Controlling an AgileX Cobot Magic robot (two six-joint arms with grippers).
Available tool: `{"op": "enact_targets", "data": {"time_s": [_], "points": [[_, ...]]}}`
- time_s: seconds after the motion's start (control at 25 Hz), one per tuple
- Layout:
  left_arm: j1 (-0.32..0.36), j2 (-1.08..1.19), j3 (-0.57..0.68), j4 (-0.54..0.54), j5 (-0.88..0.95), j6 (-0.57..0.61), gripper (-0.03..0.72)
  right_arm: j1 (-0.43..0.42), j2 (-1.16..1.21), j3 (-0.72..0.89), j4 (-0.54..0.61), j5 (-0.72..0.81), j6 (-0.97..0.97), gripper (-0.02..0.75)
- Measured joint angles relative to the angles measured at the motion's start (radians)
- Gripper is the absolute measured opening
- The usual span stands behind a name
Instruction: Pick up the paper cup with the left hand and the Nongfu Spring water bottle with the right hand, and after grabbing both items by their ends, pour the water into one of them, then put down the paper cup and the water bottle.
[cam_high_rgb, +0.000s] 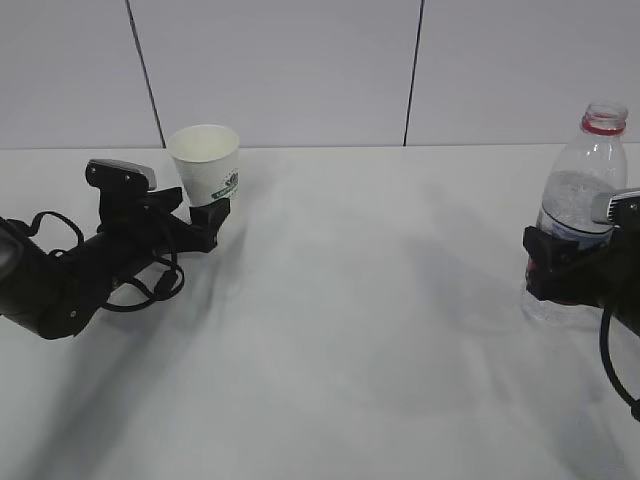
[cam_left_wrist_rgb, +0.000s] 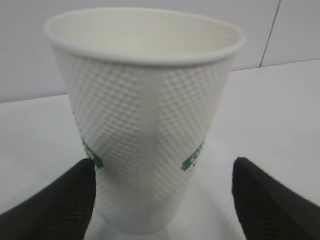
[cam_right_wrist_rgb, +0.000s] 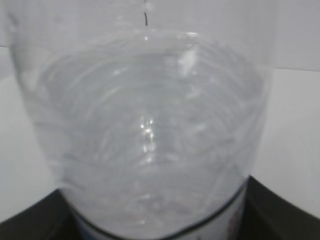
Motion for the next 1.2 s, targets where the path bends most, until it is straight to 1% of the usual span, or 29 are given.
{"op": "enact_targets", "data": {"time_s": [0.48, 0.68, 0.8, 1.0, 1.2], "points": [[0.000, 0.008, -0.063, 0.000, 0.063, 0.000, 0.623, 0.000, 0.000, 0.000, 0.000, 0.000, 0.000, 0.475], [0.000, 0.008, -0.063, -0.056, 0.087, 0.000, 0.622, 0.000, 0.000, 0.000, 0.000, 0.000, 0.000, 0.475], [0.004, 0.008, -0.063, -0.060, 0.093, 0.000, 0.624, 0.000, 0.000, 0.000, 0.000, 0.000, 0.000, 0.475], [0.006, 0.022, -0.091, -0.055, 0.097, 0.000, 0.680, 0.000, 0.000, 0.000, 0.000, 0.000, 0.000, 0.475], [0.006, 0.074, -0.110, -0.055, 0.077, 0.000, 0.684, 0.000, 0.000, 0.000, 0.000, 0.000, 0.000, 0.475]]}}
